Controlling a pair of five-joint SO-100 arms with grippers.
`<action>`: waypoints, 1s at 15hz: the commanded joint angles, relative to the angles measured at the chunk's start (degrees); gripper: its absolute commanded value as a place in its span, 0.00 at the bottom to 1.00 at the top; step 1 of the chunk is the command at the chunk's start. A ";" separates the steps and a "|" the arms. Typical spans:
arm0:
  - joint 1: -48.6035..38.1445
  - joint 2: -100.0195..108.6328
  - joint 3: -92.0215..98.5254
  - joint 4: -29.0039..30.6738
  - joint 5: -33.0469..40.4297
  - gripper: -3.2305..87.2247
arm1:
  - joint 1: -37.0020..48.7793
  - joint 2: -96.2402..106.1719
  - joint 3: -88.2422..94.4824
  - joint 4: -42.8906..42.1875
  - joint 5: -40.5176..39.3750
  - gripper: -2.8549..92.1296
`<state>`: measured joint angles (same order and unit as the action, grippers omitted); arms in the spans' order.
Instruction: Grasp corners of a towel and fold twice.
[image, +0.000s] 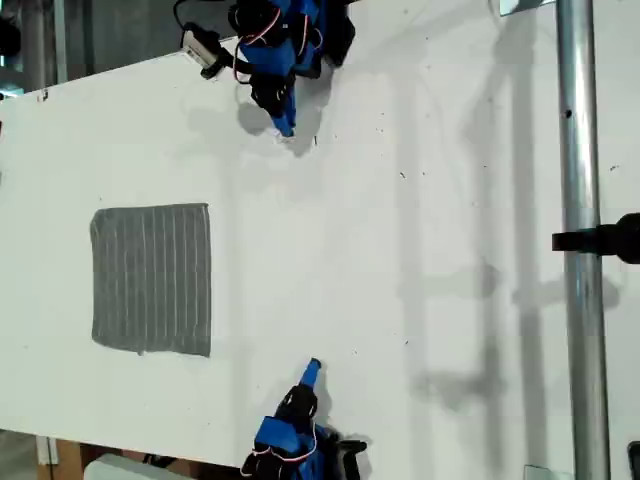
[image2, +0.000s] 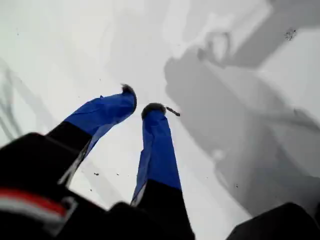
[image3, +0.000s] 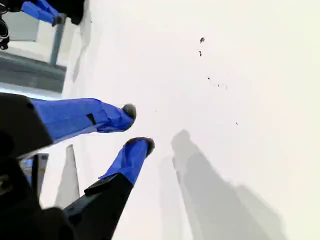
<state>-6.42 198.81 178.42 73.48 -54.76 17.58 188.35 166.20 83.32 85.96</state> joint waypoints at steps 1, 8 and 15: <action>-2.72 0.35 0.35 0.44 -21.45 0.00 | -1.14 0.09 -0.44 0.44 -0.97 0.03; -3.25 0.35 0.35 0.44 -23.73 0.00 | -3.52 0.09 -0.44 0.44 -0.97 0.03; -3.78 0.35 0.35 0.53 -24.17 0.01 | -4.39 0.09 -0.44 0.53 -0.79 0.03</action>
<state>-9.32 198.81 178.42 74.00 -78.40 13.62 188.35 166.20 83.32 85.61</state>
